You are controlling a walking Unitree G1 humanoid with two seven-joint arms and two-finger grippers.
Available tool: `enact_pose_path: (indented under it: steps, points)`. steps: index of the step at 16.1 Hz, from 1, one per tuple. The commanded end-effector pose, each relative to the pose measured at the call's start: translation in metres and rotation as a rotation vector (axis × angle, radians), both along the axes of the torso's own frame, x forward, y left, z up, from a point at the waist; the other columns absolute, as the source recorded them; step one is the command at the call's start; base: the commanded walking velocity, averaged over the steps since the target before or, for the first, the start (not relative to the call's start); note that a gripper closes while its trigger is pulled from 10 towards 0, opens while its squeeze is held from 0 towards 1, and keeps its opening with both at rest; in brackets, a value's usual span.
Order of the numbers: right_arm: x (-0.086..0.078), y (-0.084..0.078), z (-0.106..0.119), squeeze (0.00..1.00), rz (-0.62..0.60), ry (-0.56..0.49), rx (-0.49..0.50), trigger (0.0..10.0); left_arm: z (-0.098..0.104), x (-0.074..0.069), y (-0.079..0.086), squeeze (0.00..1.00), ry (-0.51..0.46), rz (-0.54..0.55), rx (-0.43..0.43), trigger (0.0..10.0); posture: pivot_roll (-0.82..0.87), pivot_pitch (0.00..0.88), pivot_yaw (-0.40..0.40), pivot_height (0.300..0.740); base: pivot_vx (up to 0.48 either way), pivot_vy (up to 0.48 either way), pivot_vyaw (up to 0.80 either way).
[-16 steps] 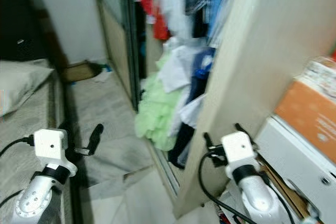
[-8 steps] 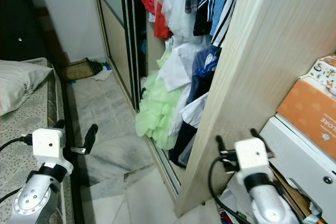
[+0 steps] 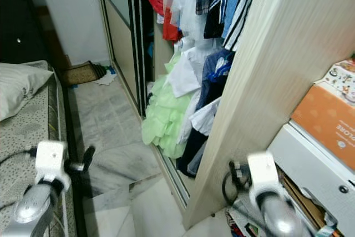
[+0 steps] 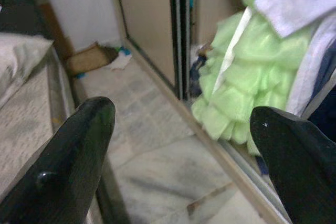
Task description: Clean up the room
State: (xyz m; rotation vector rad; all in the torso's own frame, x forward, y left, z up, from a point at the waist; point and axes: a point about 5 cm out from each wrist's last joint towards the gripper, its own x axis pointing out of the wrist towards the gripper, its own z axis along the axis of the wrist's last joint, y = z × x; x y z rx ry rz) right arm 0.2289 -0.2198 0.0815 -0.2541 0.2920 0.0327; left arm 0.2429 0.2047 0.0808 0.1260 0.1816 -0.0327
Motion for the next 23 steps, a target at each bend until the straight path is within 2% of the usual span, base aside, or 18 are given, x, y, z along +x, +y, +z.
enact_pose_path:
  steps: [1, 2, 3, 4, 7, 8, 9, 10, 11, 12, 13, 15, 16, 17, 18, 19, 21, 23]
  points:
    - [0.009, 0.002, 0.006, 0.00, -0.007, -0.005, 0.000, 10.0, -0.002, 0.005, 0.000, 0.00, 0.024, -0.008, 0.015, 10.0, -0.07, 0.000, -0.074, 0.740, 0.000, 0.000, 0.00]
    - [0.025, 0.011, 0.006, 0.00, -0.005, -0.010, 0.015, 10.0, -0.012, 0.013, 0.003, 0.00, 0.076, -0.009, 0.030, 10.0, -0.08, 0.000, -0.068, 0.740, 0.000, 0.000, 0.00]
    - [0.030, 0.014, 0.005, 0.00, -0.007, -0.007, 0.029, 10.0, -0.015, 0.015, 0.003, 0.00, 0.093, -0.007, 0.026, 10.0, -0.08, 0.000, -0.068, 0.740, 0.000, 0.000, 0.00]
    - [0.049, 0.031, -0.007, 0.00, -0.003, 0.052, 0.062, 10.0, -0.030, 0.027, 0.003, 0.00, 0.178, -0.004, 0.022, 10.0, -0.08, 0.000, -0.060, 0.740, 0.000, 0.000, 0.00]
    - [0.071, 0.064, -0.046, 0.00, 0.005, 0.219, 0.099, 10.0, -0.054, 0.048, -0.006, 0.00, 0.333, 0.001, -0.014, 10.0, -0.07, 0.000, -0.041, 0.740, 0.000, 0.000, 0.00]
    - [0.072, 0.077, -0.064, 0.00, 0.002, 0.308, 0.098, 10.0, -0.064, 0.053, -0.010, 0.00, 0.407, -0.008, -0.003, 10.0, -0.08, 0.000, -0.036, 0.740, 0.000, 0.000, 0.00]
    - [0.070, 0.083, -0.072, 0.00, -0.006, 0.350, 0.102, 10.0, -0.068, 0.055, -0.012, 0.00, 0.438, -0.014, 0.012, 10.0, -0.08, 0.000, -0.030, 0.740, 0.000, 0.000, 0.00]
    - [0.061, 0.092, -0.090, 0.00, -0.017, 0.457, 0.072, 10.0, -0.079, 0.053, -0.019, 0.00, 0.525, -0.033, 0.053, 10.0, -0.07, 0.000, -0.031, 0.740, 0.000, 0.000, 0.00]
    - [0.054, 0.094, -0.099, 0.00, -0.034, 0.510, 0.043, 10.0, -0.087, 0.050, -0.024, 0.00, 0.576, -0.065, 0.088, 10.0, -0.07, 0.000, -0.032, 0.740, 0.000, 0.000, 0.00]
    - [0.060, 0.097, -0.096, 0.00, -0.036, 0.444, 0.015, 10.0, -0.087, 0.053, -0.038, 0.00, 0.562, -0.148, 0.092, 10.0, -0.05, 0.000, -0.027, 0.740, 0.000, 0.000, 0.00]
    - [0.066, 0.099, -0.091, 0.00, -0.027, 0.398, 0.021, 10.0, -0.085, 0.055, -0.040, 0.00, 0.549, -0.166, 0.096, 10.0, -0.05, 0.000, -0.026, 0.740, 0.000, 0.000, 0.00]
    - [0.086, 0.097, -0.066, 0.00, -0.029, 0.222, 0.014, 10.0, -0.074, 0.065, -0.038, 0.00, 0.464, -0.119, 0.048, 10.0, -0.05, 0.000, -0.016, 0.740, 0.000, 0.000, 0.00]
    - [0.088, 0.090, -0.064, 0.00, -0.100, 0.236, 0.057, 10.0, -0.072, 0.067, -0.034, 0.00, 0.459, -0.098, 0.019, 10.0, -0.06, 0.000, -0.017, 0.740, 0.000, 0.000, 0.00]
    - [0.085, 0.086, -0.070, 0.00, -0.139, 0.293, 0.085, 10.0, -0.075, 0.065, -0.030, 0.00, 0.480, -0.103, 0.033, 10.0, -0.07, 0.000, -0.017, 0.740, 0.000, 0.000, 0.00]
    - [0.074, 0.084, -0.084, 0.00, -0.158, 0.404, 0.077, 10.0, -0.086, 0.054, -0.025, 0.00, 0.556, -0.116, 0.076, 10.0, -0.07, 0.000, -0.018, 0.740, 0.000, 0.000, 0.00]
    - [0.060, 0.089, -0.100, 0.00, -0.167, 0.517, 0.078, 10.0, -0.099, 0.041, -0.023, 0.00, 0.656, -0.116, 0.079, 10.0, -0.06, 0.000, -0.023, 0.740, 0.000, 0.000, 0.00]
    - [0.044, 0.090, -0.113, 0.00, -0.140, 0.598, -0.002, 10.0, -0.108, 0.032, -0.022, 0.00, 0.741, -0.063, 0.014, 10.0, -0.05, 0.000, -0.028, 0.740, 0.000, 0.000, 0.00]
    - [0.018, 0.086, -0.132, 0.00, -0.139, 0.709, -0.079, 10.0, -0.118, 0.020, -0.024, 0.00, 0.824, -0.116, 0.098, 10.0, -0.04, 0.000, -0.037, 0.740, 0.000, 0.000, 0.00]
